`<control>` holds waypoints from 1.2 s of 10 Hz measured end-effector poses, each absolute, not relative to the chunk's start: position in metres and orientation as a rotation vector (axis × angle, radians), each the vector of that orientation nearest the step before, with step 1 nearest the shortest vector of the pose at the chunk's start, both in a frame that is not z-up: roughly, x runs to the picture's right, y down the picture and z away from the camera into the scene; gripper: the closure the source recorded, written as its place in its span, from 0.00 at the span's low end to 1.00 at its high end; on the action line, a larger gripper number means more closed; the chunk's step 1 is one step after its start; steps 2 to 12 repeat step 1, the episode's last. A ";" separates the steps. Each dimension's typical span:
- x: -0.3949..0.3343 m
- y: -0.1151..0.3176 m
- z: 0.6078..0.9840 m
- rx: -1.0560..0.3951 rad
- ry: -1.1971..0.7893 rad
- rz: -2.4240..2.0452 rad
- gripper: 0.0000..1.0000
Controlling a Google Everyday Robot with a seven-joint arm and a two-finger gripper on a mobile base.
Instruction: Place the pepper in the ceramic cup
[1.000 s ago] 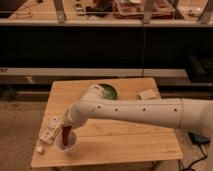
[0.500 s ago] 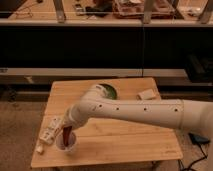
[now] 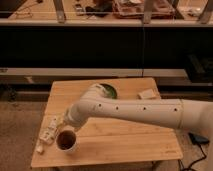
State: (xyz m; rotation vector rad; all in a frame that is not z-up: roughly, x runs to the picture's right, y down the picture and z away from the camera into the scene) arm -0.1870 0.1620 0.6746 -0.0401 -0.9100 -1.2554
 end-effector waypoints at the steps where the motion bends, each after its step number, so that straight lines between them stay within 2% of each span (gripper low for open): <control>1: -0.187 0.162 0.675 -0.040 -0.910 -1.255 0.35; 12: -0.187 0.162 0.675 -0.040 -0.910 -1.255 0.35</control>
